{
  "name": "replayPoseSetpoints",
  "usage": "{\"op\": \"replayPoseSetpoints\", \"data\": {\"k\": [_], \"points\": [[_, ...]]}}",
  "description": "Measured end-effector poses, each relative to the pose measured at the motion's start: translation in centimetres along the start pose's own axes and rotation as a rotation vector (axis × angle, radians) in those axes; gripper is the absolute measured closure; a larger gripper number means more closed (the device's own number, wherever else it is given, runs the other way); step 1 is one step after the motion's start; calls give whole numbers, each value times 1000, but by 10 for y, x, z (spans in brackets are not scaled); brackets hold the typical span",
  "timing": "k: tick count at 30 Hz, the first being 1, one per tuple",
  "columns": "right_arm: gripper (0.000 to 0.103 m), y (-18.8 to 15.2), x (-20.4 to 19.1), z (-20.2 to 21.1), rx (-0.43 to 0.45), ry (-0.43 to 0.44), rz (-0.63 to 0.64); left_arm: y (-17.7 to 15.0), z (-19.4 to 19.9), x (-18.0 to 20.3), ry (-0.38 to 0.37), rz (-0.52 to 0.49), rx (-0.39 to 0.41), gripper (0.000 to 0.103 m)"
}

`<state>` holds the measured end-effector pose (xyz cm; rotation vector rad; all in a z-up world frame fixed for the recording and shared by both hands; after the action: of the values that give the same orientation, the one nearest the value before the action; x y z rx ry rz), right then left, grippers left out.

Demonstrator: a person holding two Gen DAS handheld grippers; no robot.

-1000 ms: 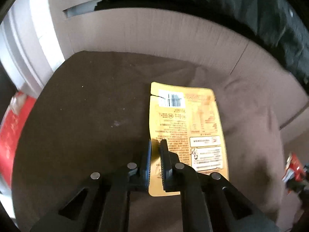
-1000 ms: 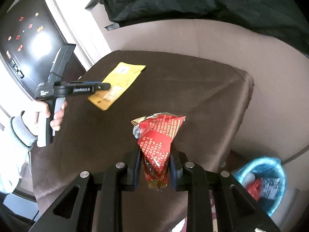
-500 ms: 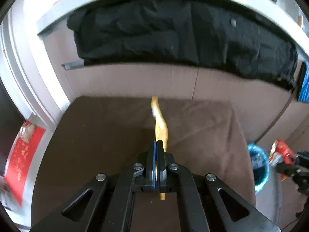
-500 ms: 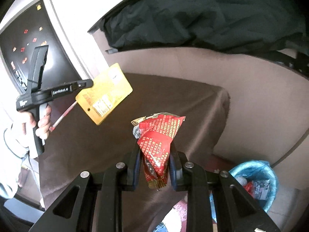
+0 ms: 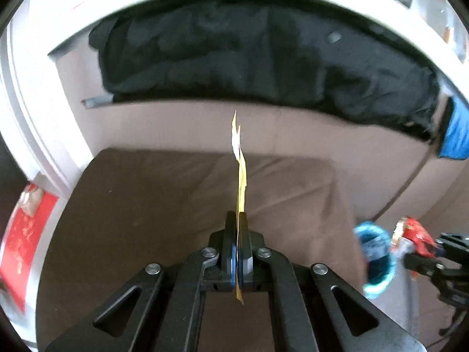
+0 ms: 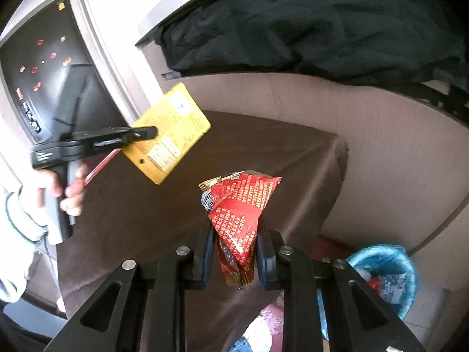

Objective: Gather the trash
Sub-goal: 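Carry the yellow packet and red wrapper over the bin and open both tools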

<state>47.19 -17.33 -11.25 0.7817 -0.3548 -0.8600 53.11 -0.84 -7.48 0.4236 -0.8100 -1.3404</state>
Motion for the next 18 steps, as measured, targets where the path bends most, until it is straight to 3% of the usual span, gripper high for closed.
{"op": "replayPoseSetpoints", "data": {"k": [6, 11, 15, 18], "points": [[81, -6, 48, 54, 55, -119, -57, -10, 17, 93, -168, -23, -52, 103], [81, -38, 109, 106, 36, -258, -144, -57, -19, 182, -286, -34, -213, 103], [81, -88, 155, 116, -47, -322, -229, -107, -67, 229, -302, -53, -343, 103], [81, -128, 181, 101, -112, -309, -313, -147, -110, 250, -290, -58, -460, 103]]}}
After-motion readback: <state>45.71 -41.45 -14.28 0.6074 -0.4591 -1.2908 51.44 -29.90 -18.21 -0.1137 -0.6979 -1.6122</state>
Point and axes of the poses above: each gripper's, at about its wrist camera, not at the fingertips, and z roughly against the way its jaws point, x to its right, y to its top, the point moved 7 cm from there along -z, roughly the way its jaws point, and after that the axes turned 14 degrees about z, right-handed, at the moved point
